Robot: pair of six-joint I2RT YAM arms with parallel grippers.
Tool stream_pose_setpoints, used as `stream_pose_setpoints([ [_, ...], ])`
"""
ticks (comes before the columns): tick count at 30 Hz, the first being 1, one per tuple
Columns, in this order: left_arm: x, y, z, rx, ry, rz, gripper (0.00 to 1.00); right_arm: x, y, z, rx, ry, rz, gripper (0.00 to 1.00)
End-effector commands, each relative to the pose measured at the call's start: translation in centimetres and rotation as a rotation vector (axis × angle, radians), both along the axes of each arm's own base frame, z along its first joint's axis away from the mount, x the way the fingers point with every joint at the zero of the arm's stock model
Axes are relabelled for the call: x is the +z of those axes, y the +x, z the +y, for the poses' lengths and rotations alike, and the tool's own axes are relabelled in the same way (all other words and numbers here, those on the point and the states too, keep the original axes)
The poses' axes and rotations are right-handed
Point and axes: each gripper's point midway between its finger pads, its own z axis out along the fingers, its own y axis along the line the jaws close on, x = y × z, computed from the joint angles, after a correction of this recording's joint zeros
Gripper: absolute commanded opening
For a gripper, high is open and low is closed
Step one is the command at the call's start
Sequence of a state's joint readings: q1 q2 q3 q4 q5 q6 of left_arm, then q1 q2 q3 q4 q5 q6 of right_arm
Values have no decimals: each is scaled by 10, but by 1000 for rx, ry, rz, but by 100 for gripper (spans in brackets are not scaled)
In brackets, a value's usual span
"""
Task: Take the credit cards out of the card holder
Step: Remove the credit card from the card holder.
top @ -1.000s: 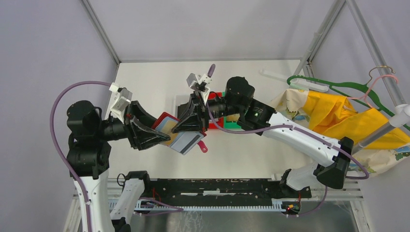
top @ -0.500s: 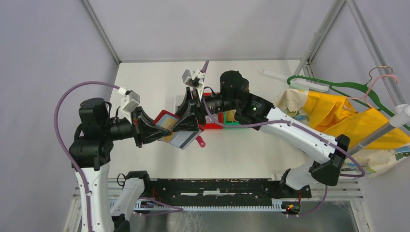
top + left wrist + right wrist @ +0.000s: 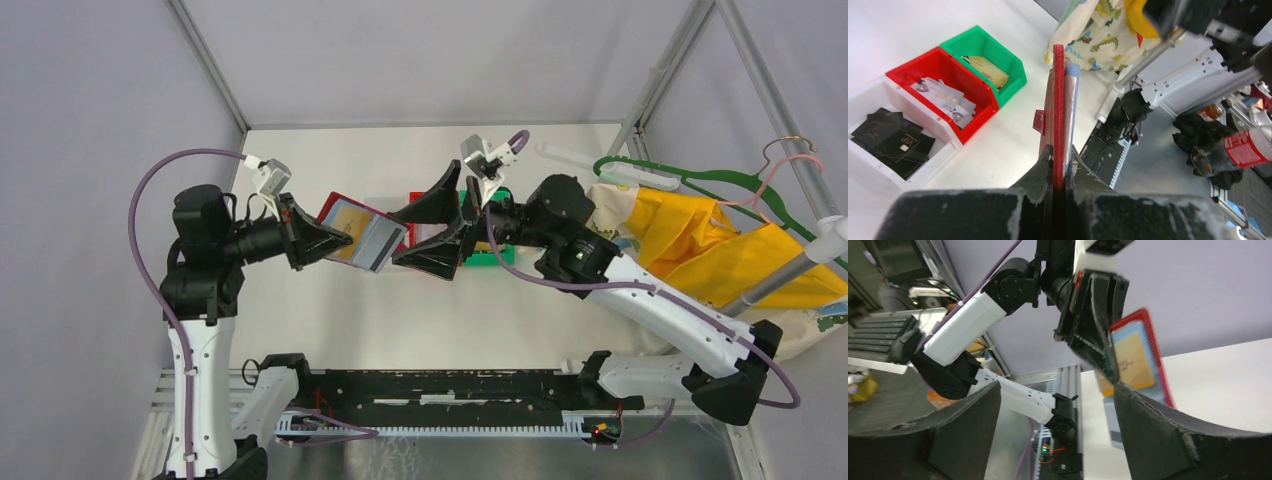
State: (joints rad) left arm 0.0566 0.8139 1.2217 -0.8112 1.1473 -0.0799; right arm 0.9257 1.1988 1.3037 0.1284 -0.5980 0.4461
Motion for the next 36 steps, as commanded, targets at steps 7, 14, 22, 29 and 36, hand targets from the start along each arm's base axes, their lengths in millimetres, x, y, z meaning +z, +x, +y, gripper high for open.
stream_pose_setpoints([
  [7, 39, -1, -2, 45, -61, -81, 2, -34, -9, 28, 145, 149, 266, 67],
  [14, 44, -10, -7, -29, -94, -41, 3, -35, -8, 35, 185, 210, 315, 66],
  [22, 52, -29, -12, -109, -101, -79, 2, -31, -1, 46, 201, 231, 349, 63],
  [29, 58, -38, -13, -109, -103, -99, 2, -27, 3, 48, 194, 257, 358, 59],
  [36, 48, -34, -10, -50, -92, -79, 2, -12, 1, 51, 252, 332, 387, 44],
])
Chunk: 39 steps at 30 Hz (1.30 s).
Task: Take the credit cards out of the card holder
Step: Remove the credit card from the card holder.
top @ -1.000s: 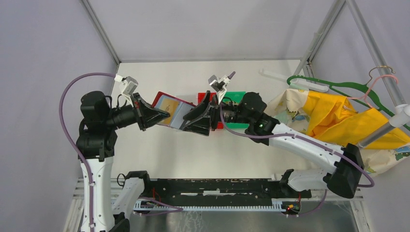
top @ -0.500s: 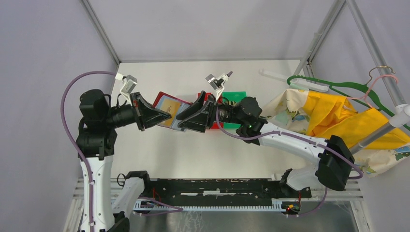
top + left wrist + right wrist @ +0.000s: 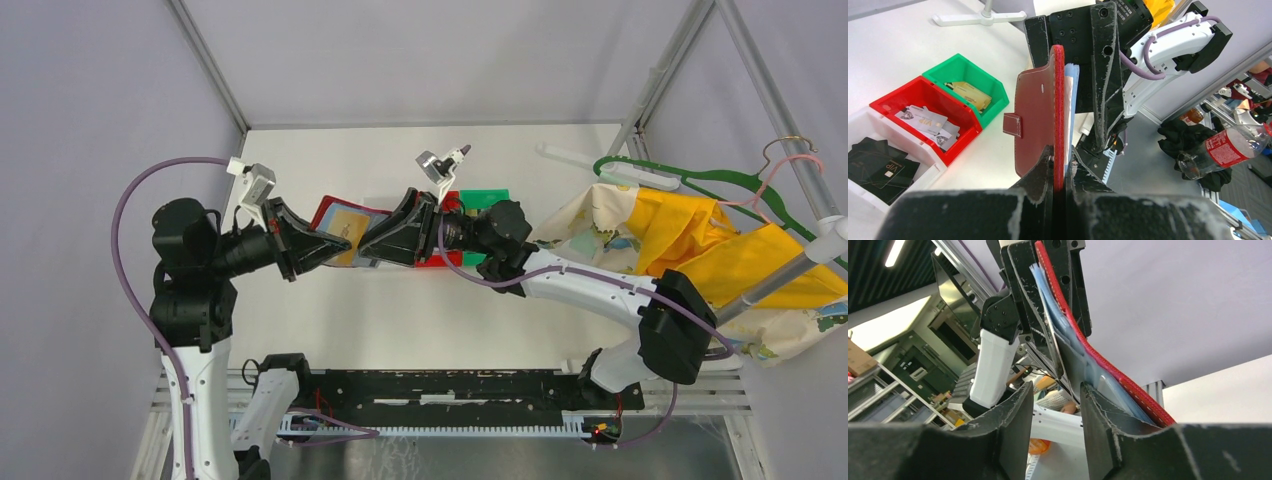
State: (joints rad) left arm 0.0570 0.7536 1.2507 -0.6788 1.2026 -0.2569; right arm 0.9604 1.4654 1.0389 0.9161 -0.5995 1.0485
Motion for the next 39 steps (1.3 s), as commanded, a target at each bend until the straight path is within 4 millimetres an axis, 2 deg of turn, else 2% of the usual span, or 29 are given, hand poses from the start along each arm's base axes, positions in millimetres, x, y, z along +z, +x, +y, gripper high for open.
stream_pose_setpoints([
  [1, 10, -12, -2, -22, -16, -13, 2, 41, -2, -4, 10, 139, -21, 42],
  [4, 9, -18, -4, -53, -20, -13, 3, 39, 0, -1, 12, 141, 0, 34],
  [7, 6, -19, -4, -54, -17, -17, 3, 41, 2, 2, 11, 151, 14, 32],
  [10, 1, -19, -4, -53, -15, -11, 13, 41, 5, 6, 0, 146, 23, 27],
  [13, -1, -17, -4, -48, -12, -11, 22, 35, 8, 8, -8, 133, 34, 16],
  [17, 6, -23, -5, -77, -1, -30, 18, 26, 6, 6, -14, 121, 43, 2],
  [20, 13, -30, -6, -112, 0, -56, 15, 22, 5, 1, -17, 119, 46, 0],
  [25, 31, -49, -10, -185, -9, -113, 17, 20, 2, -3, -14, 124, 37, 0],
  [28, 44, -46, -11, -192, -45, -66, 30, 19, 0, -5, -15, 124, 29, 0],
  [30, 48, -41, -11, -186, -65, -18, 43, 19, 0, -6, -19, 125, 26, 0],
  [32, 50, -37, -10, -171, -66, -15, 47, 20, -1, -7, -21, 127, 23, 0],
  [33, 50, -35, -10, -163, -66, -21, 45, 20, -1, -8, -24, 129, 20, 0],
  [37, 51, -25, -9, -125, -83, -11, 10, 22, -4, -14, -32, 137, 9, 0],
  [38, 52, -22, -9, -110, -86, -9, 3, 24, -6, -16, -32, 143, 3, 0],
  [39, 52, -19, -8, -96, -87, -11, 2, 24, -7, -17, -31, 145, 0, 0],
])
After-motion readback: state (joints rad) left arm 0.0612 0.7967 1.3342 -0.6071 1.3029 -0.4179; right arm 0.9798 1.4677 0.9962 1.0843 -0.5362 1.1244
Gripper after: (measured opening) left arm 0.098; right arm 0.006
